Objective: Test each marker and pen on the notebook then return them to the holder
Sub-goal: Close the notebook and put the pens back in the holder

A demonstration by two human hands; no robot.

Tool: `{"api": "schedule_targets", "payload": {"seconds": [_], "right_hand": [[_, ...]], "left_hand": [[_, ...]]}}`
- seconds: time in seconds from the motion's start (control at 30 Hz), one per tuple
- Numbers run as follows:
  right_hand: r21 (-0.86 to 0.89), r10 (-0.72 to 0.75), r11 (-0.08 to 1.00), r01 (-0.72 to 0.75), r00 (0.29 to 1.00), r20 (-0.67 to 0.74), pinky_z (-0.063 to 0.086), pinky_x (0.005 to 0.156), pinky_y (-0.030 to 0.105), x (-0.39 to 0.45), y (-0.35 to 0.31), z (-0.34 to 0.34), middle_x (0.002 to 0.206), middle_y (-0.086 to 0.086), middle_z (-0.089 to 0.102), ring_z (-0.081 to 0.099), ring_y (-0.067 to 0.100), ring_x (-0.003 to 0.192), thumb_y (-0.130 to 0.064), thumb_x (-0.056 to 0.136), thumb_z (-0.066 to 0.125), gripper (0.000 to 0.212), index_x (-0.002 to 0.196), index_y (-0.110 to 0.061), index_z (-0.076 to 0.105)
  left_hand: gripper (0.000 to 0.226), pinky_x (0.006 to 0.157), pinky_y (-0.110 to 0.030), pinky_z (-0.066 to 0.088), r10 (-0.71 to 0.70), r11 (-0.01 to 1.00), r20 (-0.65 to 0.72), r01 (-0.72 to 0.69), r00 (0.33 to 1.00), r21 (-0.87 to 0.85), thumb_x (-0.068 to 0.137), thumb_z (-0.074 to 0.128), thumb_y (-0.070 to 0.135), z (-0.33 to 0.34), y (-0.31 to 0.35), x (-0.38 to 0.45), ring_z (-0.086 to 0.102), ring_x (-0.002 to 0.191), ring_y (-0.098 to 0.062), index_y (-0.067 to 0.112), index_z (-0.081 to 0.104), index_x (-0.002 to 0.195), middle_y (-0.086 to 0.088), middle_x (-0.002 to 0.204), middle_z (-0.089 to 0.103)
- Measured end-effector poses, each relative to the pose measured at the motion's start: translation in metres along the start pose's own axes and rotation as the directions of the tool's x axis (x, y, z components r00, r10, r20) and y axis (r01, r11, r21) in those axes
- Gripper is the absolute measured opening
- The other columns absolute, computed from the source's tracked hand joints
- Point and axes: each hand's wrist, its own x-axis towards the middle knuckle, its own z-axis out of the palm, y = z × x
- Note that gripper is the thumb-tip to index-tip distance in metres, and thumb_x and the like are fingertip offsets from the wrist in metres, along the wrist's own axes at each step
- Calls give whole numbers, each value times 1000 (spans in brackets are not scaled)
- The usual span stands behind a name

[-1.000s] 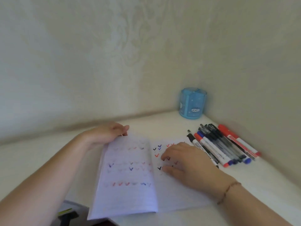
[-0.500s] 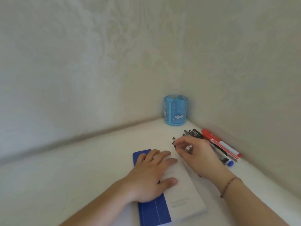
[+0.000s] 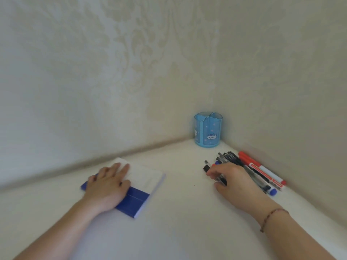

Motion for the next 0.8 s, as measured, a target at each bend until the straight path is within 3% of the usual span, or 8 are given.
{"api": "schedule_targets", "payload": {"seconds": [0.13, 0.23, 0.3, 0.37, 0.47, 0.6, 0.7, 0.8], "right_hand": [[-32, 6, 999, -6, 1000, -9, 25, 79, -1, 1, 1, 2, 110, -12, 62, 44, 0, 95, -15, 85, 68, 31, 115, -25, 67], [-27, 15, 1000, -17, 998, -59, 28, 82, 3, 1, 1, 5, 106, -10, 65, 47, 3, 96, -20, 83, 71, 26, 109, -25, 69], [-1, 43, 999, -44, 991, -128, 39, 88, 17, 1, 0, 4, 99, -15, 65, 52, 6, 97, -23, 83, 71, 20, 102, -28, 70], [6, 80, 997, -81, 976, -200, 45, 86, 23, 7, -5, -3, 97, -19, 62, 56, 6, 96, -27, 83, 70, 19, 102, -31, 68], [19, 160, 987, -160, 962, -222, 42, 90, 25, 37, -14, -19, 118, -13, 55, 52, 10, 106, -29, 86, 66, 36, 122, -28, 58], [-73, 187, 975, -210, 952, -244, 45, 100, 38, 103, -1, -32, 148, 5, 31, 47, 30, 122, -25, 87, 65, 58, 139, -21, 42], [-146, 214, 956, -253, 947, -239, 49, 92, 38, 136, 15, -27, 151, 8, 23, 51, 32, 116, -28, 86, 67, 52, 134, -22, 47], [-143, 202, 961, -237, 953, -226, 44, 89, 29, 150, 26, -16, 147, 7, 33, 53, 27, 113, -28, 88, 66, 30, 114, -15, 58]], "left_hand": [[62, 107, -45, 23, -229, 973, -17, 229, 973, 13, 93, 14, 64, -6, -18, -7, 19, 140, -28, 41, 14, 151, 5, 162, 12], [70, 112, -36, 14, 75, 990, -58, -81, 996, -116, 84, 24, 79, 0, -24, -20, 7, 146, -15, 45, 26, 145, 19, 160, 7], [96, 112, -24, 0, 329, 934, 102, -308, 939, -182, 57, 29, 99, -7, -34, -27, -10, 145, 4, 57, 17, 143, 35, 154, -9], [93, 112, -22, -4, 376, 922, 201, -345, 904, -175, 53, 29, 98, -16, -41, -28, -19, 141, 9, 65, 11, 139, 40, 149, -14], [82, 117, -31, -3, 327, 945, 176, -320, 928, -68, 69, 25, 91, -14, -35, -23, -17, 146, -1, 63, 1, 142, 31, 155, -19], [113, 118, -44, 9, 194, 980, 0, -194, 981, 50, 45, -18, 93, 0, -5, -8, -1, 149, -18, 48, -6, 149, 12, 163, -7], [119, 111, -44, 20, 92, 995, -109, -88, 990, 41, 45, -20, 91, 0, 7, 14, 16, 144, -20, 43, 8, 151, 9, 160, 11], [124, 106, -42, 27, 34, 999, -148, -28, 988, 43, 43, -17, 94, -1, 10, 34, 24, 139, -19, 41, 22, 147, 10, 155, 24]]}}
